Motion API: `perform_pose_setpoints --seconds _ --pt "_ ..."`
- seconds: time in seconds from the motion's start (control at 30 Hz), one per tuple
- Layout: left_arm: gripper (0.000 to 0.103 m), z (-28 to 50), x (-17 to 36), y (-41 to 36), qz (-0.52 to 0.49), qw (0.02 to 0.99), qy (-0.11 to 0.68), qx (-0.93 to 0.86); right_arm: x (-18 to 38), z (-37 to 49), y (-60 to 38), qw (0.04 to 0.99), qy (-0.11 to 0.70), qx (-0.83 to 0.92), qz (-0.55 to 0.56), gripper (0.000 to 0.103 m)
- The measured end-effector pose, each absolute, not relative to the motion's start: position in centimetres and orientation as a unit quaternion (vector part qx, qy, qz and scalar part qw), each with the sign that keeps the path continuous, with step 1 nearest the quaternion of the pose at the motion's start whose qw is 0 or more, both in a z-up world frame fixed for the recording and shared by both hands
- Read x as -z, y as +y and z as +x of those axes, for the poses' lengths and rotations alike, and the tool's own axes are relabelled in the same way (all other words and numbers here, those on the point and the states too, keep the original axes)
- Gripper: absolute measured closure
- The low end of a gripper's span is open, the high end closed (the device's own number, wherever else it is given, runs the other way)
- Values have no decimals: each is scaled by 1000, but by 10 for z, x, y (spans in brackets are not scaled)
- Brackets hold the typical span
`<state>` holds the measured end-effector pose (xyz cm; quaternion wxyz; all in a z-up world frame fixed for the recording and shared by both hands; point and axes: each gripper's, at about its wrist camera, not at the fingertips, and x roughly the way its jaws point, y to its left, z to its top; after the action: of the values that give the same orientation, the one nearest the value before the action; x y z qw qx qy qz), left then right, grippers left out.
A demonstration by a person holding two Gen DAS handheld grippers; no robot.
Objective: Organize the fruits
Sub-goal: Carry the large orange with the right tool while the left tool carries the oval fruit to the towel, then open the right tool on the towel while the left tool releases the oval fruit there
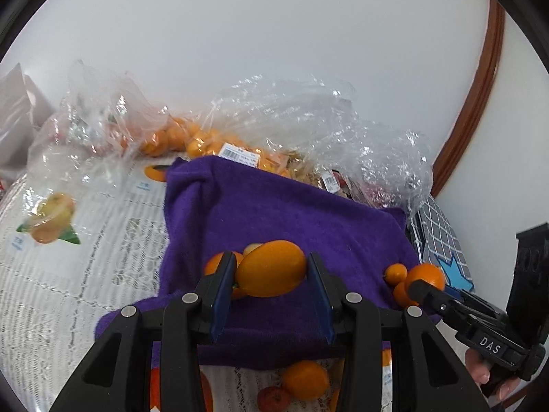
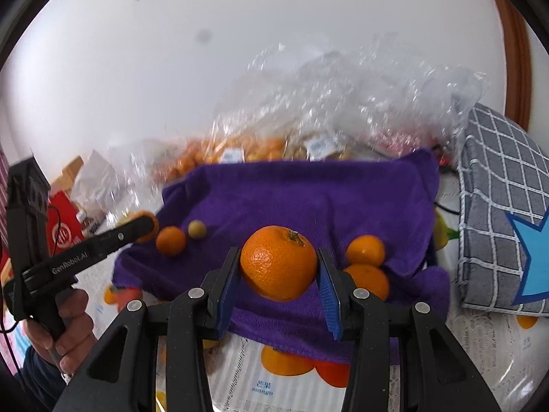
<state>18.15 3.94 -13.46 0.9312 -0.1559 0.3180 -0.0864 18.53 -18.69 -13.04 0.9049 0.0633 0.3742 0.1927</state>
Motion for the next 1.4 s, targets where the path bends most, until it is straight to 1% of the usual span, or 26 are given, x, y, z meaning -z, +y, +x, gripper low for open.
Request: perform_pose_setpoints --seconds 0.5,1.03,1.13,1.17,1.23,1.4 --pt "63 187 150 33 -157 919 346 103 160 191 -173 889 410 -199 42 60" --pt "63 187 153 29 -147 919 351 99 162 190 -184 890 412 -189 57 59" --pt "61 186 152 28 -146 920 351 99 160 189 -183 892 408 -187 54 59" --pt "60 186 152 28 -145 920 351 100 159 188 -184 893 406 -186 55 59" --pt "59 185 152 27 -144 920 349 100 158 187 -186 894 405 -183 58 53" --pt "59 181 149 28 -141 924 343 93 153 182 -191 900 396 -173 65 53"
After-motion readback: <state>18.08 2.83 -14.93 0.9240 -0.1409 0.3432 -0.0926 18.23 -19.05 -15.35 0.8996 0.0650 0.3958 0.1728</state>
